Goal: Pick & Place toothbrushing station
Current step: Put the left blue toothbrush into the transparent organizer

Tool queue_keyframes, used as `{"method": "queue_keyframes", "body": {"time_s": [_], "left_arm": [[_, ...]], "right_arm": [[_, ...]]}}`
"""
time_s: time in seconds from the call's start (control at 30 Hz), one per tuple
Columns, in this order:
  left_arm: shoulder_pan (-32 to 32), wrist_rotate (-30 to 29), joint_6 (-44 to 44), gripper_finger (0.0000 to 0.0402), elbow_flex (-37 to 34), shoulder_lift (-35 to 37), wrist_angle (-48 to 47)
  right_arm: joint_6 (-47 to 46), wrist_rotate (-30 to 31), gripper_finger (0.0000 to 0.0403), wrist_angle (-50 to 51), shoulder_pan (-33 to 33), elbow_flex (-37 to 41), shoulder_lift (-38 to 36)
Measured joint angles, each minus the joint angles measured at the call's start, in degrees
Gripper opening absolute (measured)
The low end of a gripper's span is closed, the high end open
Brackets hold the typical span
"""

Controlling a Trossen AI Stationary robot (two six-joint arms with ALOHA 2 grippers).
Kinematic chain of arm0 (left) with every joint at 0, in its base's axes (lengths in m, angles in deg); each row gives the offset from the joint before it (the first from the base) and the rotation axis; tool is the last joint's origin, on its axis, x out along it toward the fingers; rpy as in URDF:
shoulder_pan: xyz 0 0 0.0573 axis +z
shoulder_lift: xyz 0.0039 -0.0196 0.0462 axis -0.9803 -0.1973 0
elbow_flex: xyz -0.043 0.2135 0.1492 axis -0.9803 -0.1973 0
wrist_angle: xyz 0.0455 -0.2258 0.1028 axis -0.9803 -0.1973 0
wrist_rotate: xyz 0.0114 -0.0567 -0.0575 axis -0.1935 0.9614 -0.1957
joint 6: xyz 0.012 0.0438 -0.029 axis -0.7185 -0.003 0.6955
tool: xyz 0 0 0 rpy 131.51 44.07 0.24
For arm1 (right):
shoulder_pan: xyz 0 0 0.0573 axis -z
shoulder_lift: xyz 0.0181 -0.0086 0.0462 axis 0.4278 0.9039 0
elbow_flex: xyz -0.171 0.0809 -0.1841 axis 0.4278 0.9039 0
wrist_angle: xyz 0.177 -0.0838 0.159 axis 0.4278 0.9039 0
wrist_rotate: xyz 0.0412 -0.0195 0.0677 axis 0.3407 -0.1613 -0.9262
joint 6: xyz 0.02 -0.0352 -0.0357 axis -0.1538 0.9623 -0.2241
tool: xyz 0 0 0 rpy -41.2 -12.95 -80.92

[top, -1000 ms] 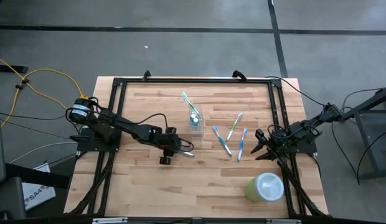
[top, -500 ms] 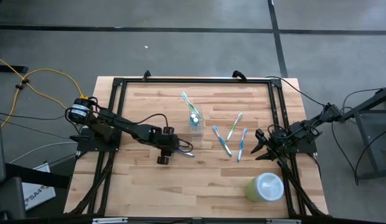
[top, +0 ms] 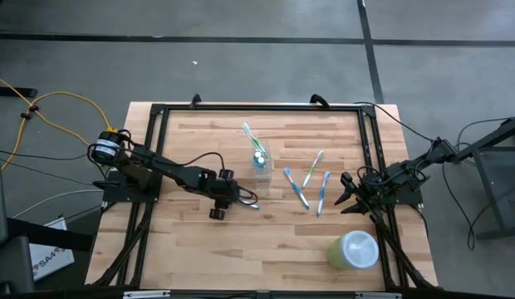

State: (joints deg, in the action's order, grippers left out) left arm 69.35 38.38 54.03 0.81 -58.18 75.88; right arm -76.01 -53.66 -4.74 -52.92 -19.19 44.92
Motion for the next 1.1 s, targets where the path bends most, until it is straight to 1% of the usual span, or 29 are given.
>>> {"method": "queue_keyframes", "body": {"time_s": [0.17,0.3,0.6,0.93,1.1], "left_arm": [[-0.8,-3.2,-1.3,0.0134,0.0,-0.1,2.1],[-1.1,-4.3,-1.9,0.0134,0.0,-0.2,2.9],[-1.1,-2.7,-0.2,0.0134,0.6,-3.8,3.9],[-1.1,-2.8,0.3,0.0134,1.4,-3.9,3.7],[-1.1,-2.3,3.9,0.0133,1.4,-4.0,2.4]], "right_arm": [[0.0,0.0,0.0142,0.0,0.0,0.0,0.0],[0.0,0.0,0.0142,0.0,0.0,0.0,0.0],[0.0,0.0,0.0142,0.0,0.0,0.0,0.0],[0.0,0.0,0.0142,0.0,0.0,0.0,0.0],[0.0,0.0,0.0142,0.0,0.0,0.0,0.0]]}}
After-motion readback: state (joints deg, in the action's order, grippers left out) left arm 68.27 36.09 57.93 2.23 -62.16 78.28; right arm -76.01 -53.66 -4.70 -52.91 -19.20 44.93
